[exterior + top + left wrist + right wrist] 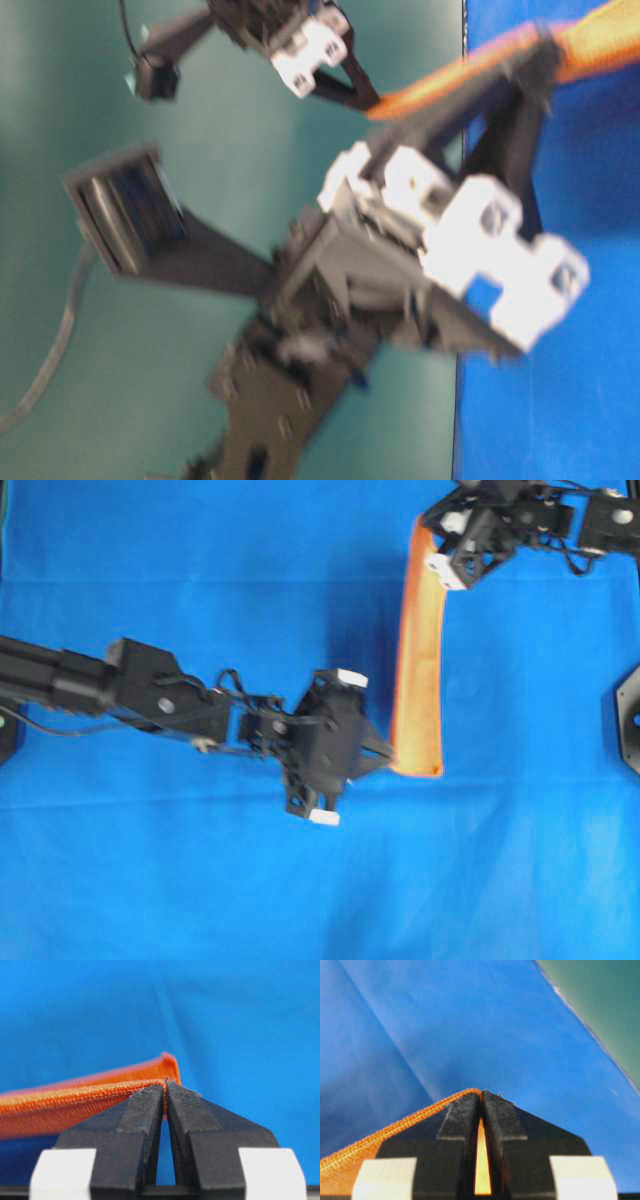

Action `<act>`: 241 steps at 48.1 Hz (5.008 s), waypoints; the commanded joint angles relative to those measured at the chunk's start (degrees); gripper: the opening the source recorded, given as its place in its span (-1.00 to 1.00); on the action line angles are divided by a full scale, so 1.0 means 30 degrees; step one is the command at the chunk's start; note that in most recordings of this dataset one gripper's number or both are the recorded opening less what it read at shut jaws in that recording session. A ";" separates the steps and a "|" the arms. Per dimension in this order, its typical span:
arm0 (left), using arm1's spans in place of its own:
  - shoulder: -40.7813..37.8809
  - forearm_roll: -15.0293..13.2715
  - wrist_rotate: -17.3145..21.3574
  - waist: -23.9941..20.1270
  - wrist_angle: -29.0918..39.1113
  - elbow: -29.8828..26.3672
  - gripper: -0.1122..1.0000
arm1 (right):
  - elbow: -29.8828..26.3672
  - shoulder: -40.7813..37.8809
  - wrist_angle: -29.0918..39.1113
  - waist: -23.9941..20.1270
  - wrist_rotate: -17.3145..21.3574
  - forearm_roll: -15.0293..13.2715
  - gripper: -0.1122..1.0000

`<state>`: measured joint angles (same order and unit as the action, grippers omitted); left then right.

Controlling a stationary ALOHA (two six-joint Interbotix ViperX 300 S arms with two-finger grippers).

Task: Fold the orange towel.
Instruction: 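Swing the right end up and left end down, rotating the strip vertical, then release the strip and move both grippers outward, then grasp the top corners of the vertical strip with both grippers, then fold the top edge down onto the bottom edge and release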

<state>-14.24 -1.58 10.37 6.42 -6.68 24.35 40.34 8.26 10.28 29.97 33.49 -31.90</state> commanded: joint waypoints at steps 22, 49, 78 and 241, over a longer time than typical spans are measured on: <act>0.2021 -0.0088 -0.1875 0.0557 -0.1992 0.4336 -0.77 | -0.4014 -0.4424 -0.1025 -0.0908 -0.0205 -0.0117 -0.75; 0.1582 -0.0088 -0.1904 0.0264 -0.2783 0.4189 0.01 | -0.3721 -0.4424 -0.1934 -0.1523 -0.0264 -0.0762 -0.70; 0.7529 0.0029 -0.0381 -0.0264 0.2139 0.5010 0.53 | -0.1289 -0.0498 -0.1816 -0.1904 -0.0293 -0.1055 0.20; -0.0967 0.0000 -0.0557 -1.1133 -0.3047 0.2314 -0.78 | 0.0469 -0.5303 -0.5947 0.1201 0.0498 -0.0820 -0.76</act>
<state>-19.69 -1.58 8.61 -26.02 -15.56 31.82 43.24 -8.96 -7.56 33.05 34.98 -34.28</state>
